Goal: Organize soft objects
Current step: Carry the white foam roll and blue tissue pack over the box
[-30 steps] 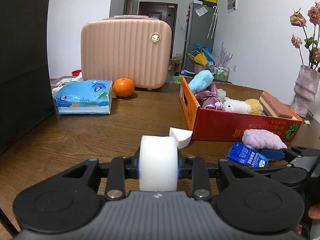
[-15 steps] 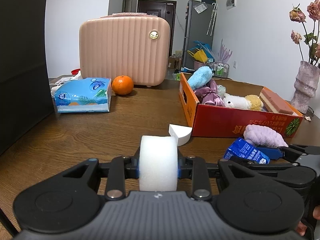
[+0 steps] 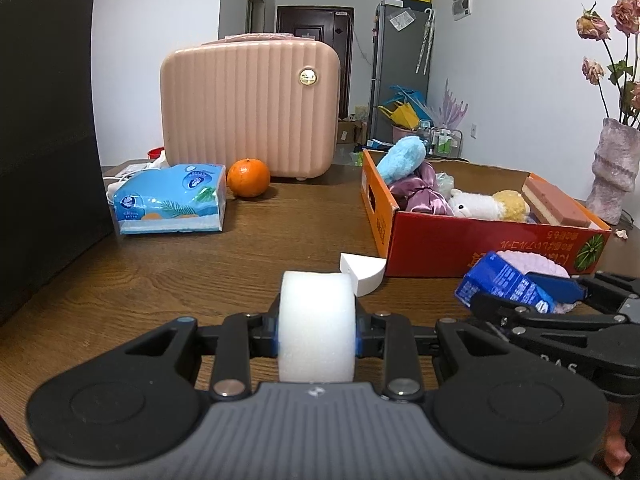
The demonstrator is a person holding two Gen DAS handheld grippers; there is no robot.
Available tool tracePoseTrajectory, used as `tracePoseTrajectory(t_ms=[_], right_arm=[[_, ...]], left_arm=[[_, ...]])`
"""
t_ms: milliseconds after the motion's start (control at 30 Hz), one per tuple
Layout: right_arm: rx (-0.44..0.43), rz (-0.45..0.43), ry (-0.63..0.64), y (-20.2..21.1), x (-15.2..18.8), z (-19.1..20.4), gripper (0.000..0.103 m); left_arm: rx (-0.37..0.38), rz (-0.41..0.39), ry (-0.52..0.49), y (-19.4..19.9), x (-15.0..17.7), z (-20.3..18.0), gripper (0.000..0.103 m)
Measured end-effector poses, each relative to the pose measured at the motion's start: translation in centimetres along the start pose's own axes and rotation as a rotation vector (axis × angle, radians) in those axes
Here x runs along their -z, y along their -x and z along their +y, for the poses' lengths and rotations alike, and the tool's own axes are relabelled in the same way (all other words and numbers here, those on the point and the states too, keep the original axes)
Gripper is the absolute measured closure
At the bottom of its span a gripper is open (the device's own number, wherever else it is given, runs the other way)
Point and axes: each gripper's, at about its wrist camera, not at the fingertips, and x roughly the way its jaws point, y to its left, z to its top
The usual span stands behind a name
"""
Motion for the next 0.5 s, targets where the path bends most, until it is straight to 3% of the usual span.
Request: tracePoseTrajectory(t_ms=[500], right_arm=[[-0.005, -0.108, -0.003, 2.0, -0.7, -0.2, 0.045]], left_arm=[[-0.023, -0.039, 0.018, 0.6, -0.3, -0.7, 0.073]])
